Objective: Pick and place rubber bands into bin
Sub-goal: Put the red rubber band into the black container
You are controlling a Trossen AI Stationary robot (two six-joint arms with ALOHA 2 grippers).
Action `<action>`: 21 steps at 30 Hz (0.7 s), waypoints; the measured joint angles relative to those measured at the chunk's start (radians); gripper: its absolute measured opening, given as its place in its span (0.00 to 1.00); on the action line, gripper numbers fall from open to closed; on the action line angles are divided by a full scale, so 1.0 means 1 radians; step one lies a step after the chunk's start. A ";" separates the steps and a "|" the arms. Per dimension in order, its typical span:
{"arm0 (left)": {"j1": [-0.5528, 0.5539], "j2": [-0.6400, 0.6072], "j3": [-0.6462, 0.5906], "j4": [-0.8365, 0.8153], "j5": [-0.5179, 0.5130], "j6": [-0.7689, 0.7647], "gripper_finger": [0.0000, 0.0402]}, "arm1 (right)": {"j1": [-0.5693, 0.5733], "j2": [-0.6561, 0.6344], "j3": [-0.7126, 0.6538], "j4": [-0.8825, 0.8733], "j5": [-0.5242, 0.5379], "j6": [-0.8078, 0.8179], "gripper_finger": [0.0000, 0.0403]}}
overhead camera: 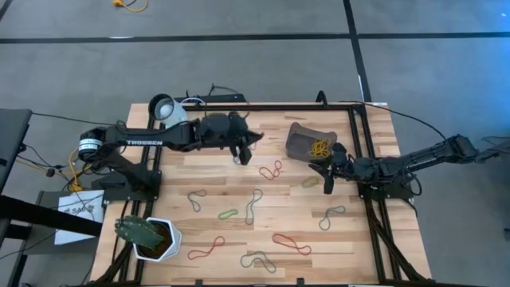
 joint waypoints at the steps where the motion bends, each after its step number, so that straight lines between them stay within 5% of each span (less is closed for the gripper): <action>1: 0.002 0.000 0.025 0.000 -0.006 0.016 0.00 | 0.000 0.000 0.000 0.000 0.000 0.000 0.16; 10: 0.028 0.046 0.093 0.011 -0.017 0.015 0.00 | 0.000 0.000 0.000 0.005 0.046 -0.008 0.16; 15: 0.047 0.206 0.116 0.137 0.067 0.016 0.00 | 0.000 0.000 0.000 0.017 0.054 -0.029 0.16; 21: 0.097 0.474 0.340 0.132 0.174 0.019 0.00 | 0.000 0.000 -0.001 0.058 0.071 -0.087 0.16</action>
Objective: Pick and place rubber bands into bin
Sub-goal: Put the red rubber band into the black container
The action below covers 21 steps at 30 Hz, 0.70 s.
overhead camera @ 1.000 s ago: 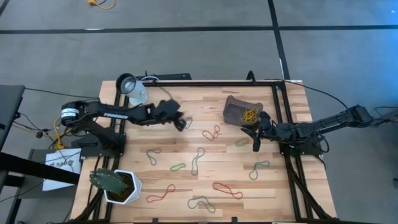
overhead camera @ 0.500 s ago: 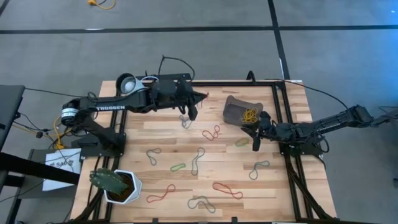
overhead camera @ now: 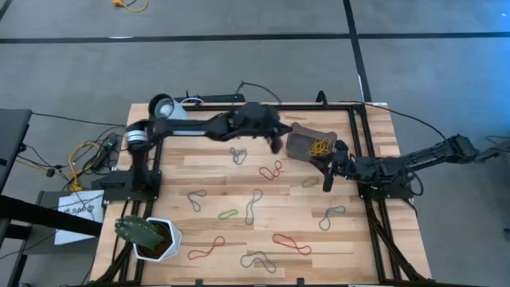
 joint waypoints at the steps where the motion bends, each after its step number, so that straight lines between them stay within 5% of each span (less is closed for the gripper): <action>1: 0.006 0.049 0.046 -0.012 0.002 0.001 0.00 | 0.000 0.000 0.000 0.009 0.004 -0.011 0.16; 13: 0.032 0.466 0.512 -0.273 -0.008 -0.003 0.00 | 0.000 0.000 0.000 0.004 0.015 0.021 0.16; 21: 0.033 0.491 0.559 -0.428 -0.091 -0.002 0.00 | 0.000 0.012 0.000 -0.072 0.027 0.187 0.16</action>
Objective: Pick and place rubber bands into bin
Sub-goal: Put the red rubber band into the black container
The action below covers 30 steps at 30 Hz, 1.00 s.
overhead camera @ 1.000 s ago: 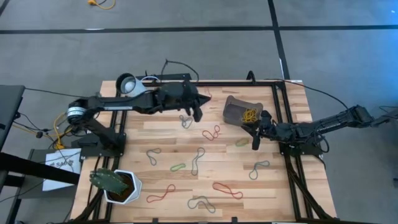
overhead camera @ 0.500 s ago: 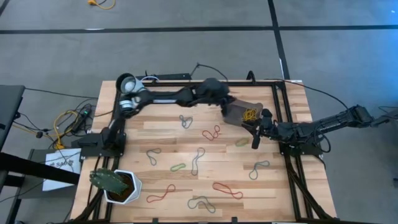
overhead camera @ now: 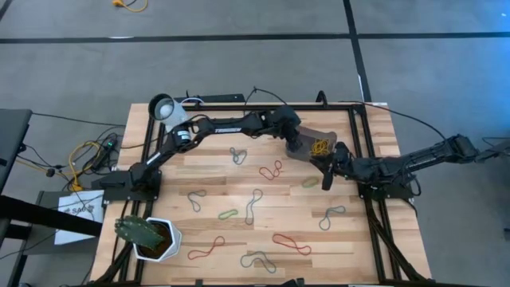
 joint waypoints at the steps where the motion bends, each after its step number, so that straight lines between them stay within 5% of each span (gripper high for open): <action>1: 0.000 0.000 0.000 -0.004 0.000 0.004 0.00 | 0.000 0.008 0.000 -0.008 0.000 0.015 0.16; 17: -0.002 -0.001 0.000 -0.040 0.006 0.096 0.00 | 0.001 0.245 0.000 0.121 0.000 0.128 0.16; 30: -0.001 -0.018 -0.001 -0.047 0.046 0.134 0.00 | 0.001 0.268 0.000 0.127 0.000 0.127 0.16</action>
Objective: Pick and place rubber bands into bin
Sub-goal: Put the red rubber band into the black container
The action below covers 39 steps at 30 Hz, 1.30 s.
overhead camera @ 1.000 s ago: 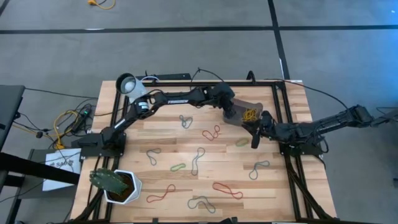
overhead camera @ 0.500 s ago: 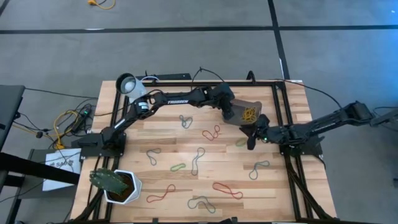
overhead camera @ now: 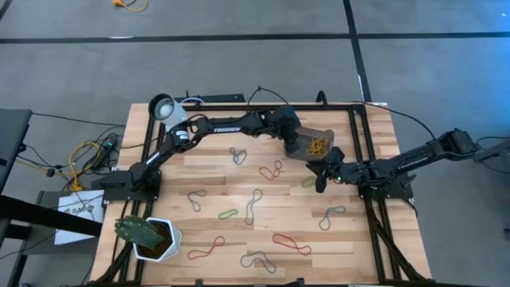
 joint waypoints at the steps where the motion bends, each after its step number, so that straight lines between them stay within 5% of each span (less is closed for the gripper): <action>1: 0.000 0.000 0.000 0.003 0.000 0.009 0.00 | 0.000 0.000 0.000 0.000 0.000 0.000 0.16; 20: -0.002 0.000 0.000 -0.011 -0.017 0.104 0.01 | 0.000 0.000 0.000 0.103 -0.001 -0.132 0.16; 39: -0.011 -0.023 0.050 -0.104 -0.121 0.165 0.24 | 0.000 0.000 0.000 0.102 -0.001 -0.132 0.16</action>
